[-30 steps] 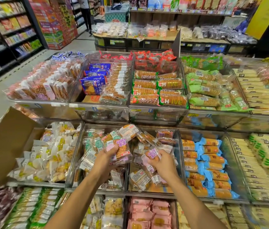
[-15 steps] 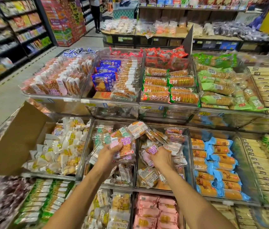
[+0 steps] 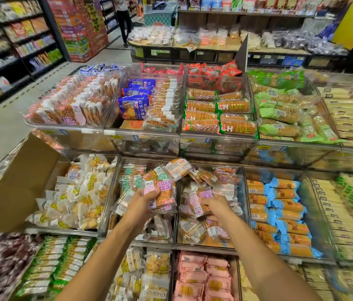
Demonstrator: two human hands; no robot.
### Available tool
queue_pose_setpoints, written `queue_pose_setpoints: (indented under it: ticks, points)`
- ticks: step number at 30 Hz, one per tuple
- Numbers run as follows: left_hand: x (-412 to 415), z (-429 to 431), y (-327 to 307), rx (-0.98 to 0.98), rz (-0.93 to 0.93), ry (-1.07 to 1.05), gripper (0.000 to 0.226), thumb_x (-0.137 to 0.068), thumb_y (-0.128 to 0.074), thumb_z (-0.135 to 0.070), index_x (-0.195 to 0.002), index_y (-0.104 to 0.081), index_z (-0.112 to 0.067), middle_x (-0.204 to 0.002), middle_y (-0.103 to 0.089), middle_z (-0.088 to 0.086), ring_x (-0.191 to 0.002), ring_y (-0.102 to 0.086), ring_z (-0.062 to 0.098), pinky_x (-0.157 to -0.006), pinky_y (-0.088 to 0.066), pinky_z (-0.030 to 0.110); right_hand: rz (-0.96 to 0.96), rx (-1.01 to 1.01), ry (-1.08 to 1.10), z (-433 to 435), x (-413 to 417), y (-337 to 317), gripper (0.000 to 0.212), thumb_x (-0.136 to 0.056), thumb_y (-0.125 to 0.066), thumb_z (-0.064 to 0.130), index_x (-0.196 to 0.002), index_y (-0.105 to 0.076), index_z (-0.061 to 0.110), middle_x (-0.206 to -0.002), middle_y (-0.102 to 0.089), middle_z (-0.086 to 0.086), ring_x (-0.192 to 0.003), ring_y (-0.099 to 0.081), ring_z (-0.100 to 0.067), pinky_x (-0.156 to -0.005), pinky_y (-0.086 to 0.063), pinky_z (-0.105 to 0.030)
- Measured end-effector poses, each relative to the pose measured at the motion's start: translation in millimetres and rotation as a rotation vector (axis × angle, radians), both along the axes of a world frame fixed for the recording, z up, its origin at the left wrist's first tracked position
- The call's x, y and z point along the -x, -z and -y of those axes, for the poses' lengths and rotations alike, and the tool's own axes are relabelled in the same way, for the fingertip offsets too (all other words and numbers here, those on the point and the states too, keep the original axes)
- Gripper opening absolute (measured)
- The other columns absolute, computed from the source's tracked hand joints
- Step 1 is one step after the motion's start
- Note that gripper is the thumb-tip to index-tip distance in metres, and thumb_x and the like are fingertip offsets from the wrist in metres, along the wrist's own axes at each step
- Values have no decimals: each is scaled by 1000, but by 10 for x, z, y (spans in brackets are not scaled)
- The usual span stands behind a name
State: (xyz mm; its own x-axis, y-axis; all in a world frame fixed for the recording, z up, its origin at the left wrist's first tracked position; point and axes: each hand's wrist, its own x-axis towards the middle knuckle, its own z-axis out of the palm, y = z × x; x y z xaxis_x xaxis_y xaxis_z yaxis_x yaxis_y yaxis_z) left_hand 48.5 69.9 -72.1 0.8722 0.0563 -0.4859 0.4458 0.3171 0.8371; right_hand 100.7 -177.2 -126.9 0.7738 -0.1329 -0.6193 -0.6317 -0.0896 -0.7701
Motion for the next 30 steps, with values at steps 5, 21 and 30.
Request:
queue_pose_setpoints:
  ticks: [5, 21, 30]
  points:
    - [4, 9, -25, -33, 37, 15, 29, -100, -68, -19, -125, -58, -9, -113, -76, 17, -94, -75, 29, -80, -58, 44, 62, 7, 7, -155, 116, -18, 73, -93, -77, 15, -153, -36, 7, -161, -40, -12, -131, -56, -32, -92, -62, -42]
    - [15, 116, 57, -33, 42, 115, 89, -71, -92, -52, -134, -52, -4, -121, -75, 16, -117, -69, 37, -110, -46, 62, -31, -334, 109, 154, 583, -111, 86, -87, -82, 9, -159, -34, 7, -150, -55, -15, -130, -57, -34, -82, -60, -42]
    - [142, 287, -18, -68, 17, 182, 47, -98, -68, -27, -128, -55, 8, -116, -75, 21, -113, -71, 38, -109, -48, 60, -70, -700, 124, 372, 675, -158, 55, -89, -75, 23, -138, -59, 5, -124, -73, -20, -118, -70, -35, -93, -57, -50]
